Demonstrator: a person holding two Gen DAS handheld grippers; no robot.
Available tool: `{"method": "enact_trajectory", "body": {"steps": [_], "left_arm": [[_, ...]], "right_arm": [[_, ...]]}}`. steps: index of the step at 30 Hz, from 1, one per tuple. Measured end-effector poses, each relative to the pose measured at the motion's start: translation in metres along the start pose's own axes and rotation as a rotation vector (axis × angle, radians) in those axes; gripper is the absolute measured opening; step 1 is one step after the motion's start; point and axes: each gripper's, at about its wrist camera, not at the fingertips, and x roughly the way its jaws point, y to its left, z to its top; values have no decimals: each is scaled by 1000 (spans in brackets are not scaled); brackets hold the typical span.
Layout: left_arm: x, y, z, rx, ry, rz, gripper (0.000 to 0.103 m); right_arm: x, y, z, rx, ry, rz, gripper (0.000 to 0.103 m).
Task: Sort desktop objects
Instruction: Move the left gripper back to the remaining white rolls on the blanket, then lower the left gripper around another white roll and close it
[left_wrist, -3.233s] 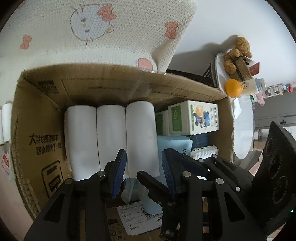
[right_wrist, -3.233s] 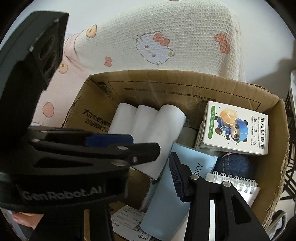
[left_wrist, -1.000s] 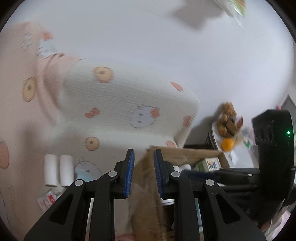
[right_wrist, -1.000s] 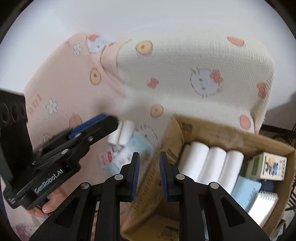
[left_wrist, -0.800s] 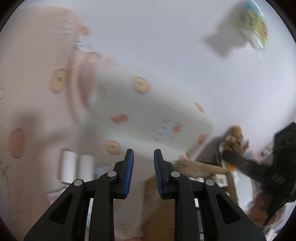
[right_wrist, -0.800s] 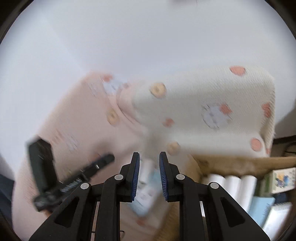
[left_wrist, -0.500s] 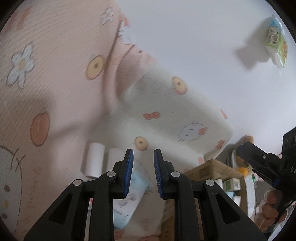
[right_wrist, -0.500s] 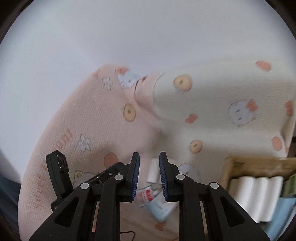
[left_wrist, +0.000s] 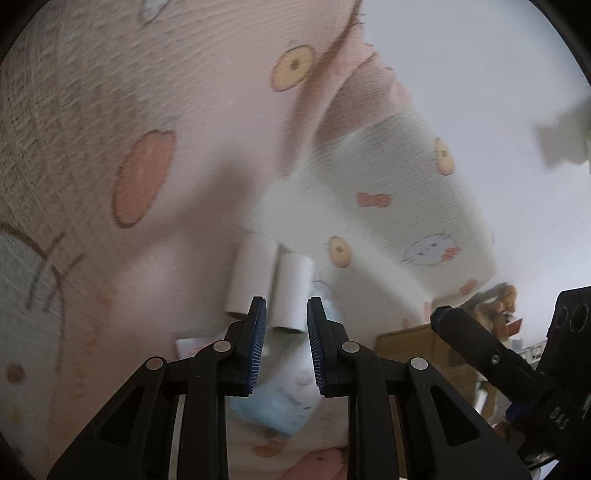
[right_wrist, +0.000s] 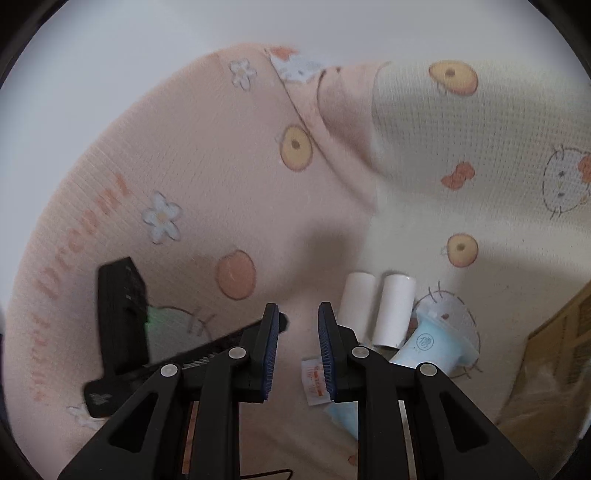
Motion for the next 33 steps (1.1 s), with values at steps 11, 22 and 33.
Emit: {"method": "enact_trajectory", "body": {"steps": [11,22,33], "left_arm": [[66,9,44,76,189,113,25],[114,17,40,43,289,-15,33],[127,37,47,-11,223,-12,45]], "right_arm": [[40,-29,-43,202,-34,-114,18],[103,-57,-48,202,-92,-23,18],[141,-61,-40,166,-48,-97,18]]}}
